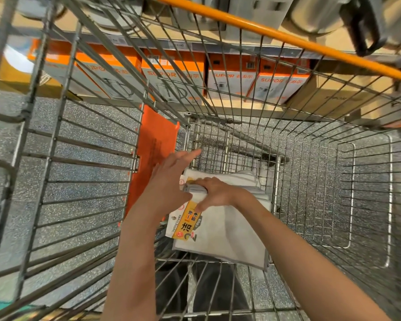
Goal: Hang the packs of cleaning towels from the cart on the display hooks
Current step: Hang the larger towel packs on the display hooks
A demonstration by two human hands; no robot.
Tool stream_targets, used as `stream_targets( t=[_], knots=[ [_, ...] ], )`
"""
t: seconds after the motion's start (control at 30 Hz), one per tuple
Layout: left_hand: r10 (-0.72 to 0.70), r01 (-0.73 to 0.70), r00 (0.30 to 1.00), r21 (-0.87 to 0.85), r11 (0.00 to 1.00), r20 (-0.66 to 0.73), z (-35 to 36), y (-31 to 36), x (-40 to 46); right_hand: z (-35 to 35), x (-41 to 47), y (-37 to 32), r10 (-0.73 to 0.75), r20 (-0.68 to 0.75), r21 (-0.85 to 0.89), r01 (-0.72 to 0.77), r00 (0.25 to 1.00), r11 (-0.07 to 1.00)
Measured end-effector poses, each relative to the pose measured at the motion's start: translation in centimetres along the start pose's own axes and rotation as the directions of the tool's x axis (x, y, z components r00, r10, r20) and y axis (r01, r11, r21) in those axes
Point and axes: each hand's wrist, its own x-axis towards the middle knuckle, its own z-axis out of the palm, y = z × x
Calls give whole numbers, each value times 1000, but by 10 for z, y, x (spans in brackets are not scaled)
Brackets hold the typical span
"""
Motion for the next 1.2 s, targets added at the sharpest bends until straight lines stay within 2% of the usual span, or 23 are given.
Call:
stream_targets(
  t=[0.07,0.3,0.43,0.6,0.8,1.07,1.2],
  knots=[
    [11,-11,1000,-4,1000,2,0,-1,0,1,-5,1,-10,-19,70,11,1000,997],
    [-27,29,999,-42,999,35,1,-1,-1,-4,-26,7,-53,-120,158,71,991,985],
    [-45,48,997,-57,997,63,3,-1,0,0,-25,0,-56,-89,70,62,994,996],
    [-41,45,998,-68,997,54,3,-1,1,-2,-4,-16,-21,39,-154,26,999,988],
    [-51,54,998,-83,995,44,3,-2,1,-2,5,-12,2,42,-167,5,999,986],
    [-42,46,998,-79,996,42,3,-3,0,2,4,-1,-114,-43,-178,104,993,979],
    [-51,55,998,-84,995,42,3,-4,0,1,3,2,-121,-71,-172,107,990,979]
  ],
)
